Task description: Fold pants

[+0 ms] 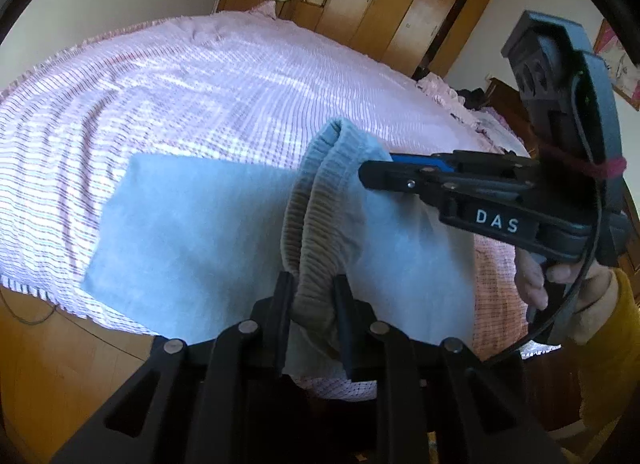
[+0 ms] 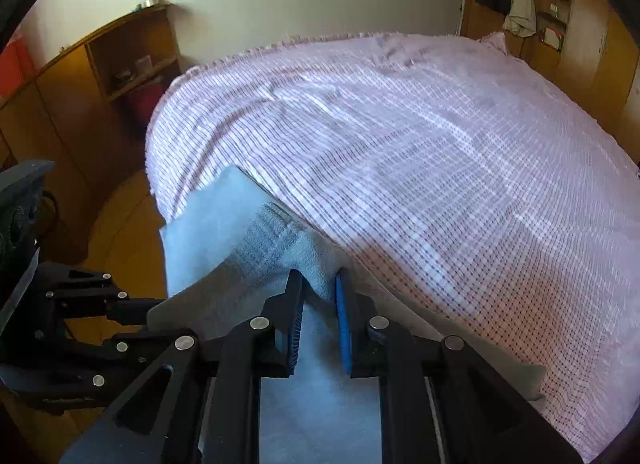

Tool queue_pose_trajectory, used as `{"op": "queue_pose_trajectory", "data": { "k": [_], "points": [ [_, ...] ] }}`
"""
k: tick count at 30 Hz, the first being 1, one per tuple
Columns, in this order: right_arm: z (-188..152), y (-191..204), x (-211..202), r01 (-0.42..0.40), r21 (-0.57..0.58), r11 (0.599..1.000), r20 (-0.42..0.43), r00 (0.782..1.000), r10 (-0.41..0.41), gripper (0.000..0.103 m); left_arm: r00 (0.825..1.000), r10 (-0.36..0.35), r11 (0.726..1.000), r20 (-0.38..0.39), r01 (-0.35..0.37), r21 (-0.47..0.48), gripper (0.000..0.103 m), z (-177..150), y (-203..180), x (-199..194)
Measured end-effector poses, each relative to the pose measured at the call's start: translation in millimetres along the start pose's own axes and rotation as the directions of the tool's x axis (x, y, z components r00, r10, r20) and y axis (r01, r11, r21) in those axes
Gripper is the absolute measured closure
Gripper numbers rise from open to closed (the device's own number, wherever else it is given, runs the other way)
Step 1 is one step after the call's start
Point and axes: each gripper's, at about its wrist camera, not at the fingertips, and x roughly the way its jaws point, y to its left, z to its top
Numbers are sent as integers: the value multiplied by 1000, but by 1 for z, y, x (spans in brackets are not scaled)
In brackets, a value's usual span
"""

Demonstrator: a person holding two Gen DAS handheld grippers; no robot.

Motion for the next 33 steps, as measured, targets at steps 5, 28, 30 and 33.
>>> {"op": "queue_pose_trajectory", "data": {
  "k": [5, 28, 30, 33],
  "points": [
    [19, 12, -5, -25, -4, 1000, 41, 999, 26, 95, 999, -12, 1000, 41, 13, -27, 82, 15, 12, -23],
    [73, 67, 114, -89, 4, 996, -75, 993, 89, 94, 989, 144, 977, -24, -146, -157, 82, 20, 135, -3],
    [72, 65, 126, -84, 15, 996, -92, 992, 85, 94, 988, 149, 977, -36, -152, -150, 81, 18, 141, 5],
    [71, 62, 136, -82, 28, 996, -103, 991, 84, 93, 985, 165, 976, -51, -170, -136, 75, 14, 147, 11]
  ]
}}
